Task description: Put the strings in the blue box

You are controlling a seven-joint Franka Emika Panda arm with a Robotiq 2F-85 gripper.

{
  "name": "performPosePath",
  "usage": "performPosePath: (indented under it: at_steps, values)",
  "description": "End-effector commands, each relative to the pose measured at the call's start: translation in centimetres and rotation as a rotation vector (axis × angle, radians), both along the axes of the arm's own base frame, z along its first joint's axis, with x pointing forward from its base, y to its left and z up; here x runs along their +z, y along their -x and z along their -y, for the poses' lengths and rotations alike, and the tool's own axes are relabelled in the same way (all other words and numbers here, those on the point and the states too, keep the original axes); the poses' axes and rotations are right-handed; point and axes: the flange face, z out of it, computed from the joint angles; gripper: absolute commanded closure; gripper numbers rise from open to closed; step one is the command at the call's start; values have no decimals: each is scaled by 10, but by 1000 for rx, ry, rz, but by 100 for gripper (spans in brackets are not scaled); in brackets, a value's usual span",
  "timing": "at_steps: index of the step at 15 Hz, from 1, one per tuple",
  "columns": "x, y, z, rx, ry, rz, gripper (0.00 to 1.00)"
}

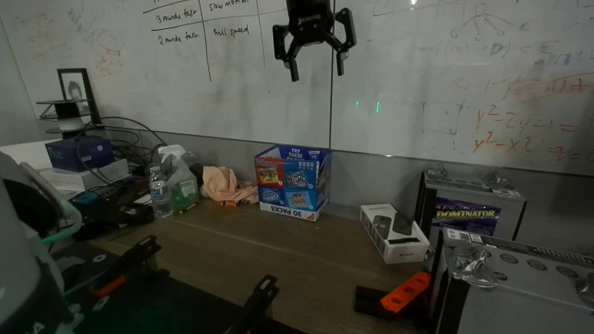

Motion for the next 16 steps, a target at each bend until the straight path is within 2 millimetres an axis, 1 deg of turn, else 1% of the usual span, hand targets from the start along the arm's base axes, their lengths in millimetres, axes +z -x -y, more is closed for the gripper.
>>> performPosePath:
  at_steps: [1,5,9,14,15,16]
  values:
    - [6,47,-9,110,-75,-12,0]
    - [2,68,-32,137,-108,-71,0]
    - [0,80,-48,151,-93,-125,0]
    - [4,86,-53,152,-83,-140,0]
    - [-5,78,-49,161,-80,-153,0]
    - [-4,78,-49,161,-80,-153,0]
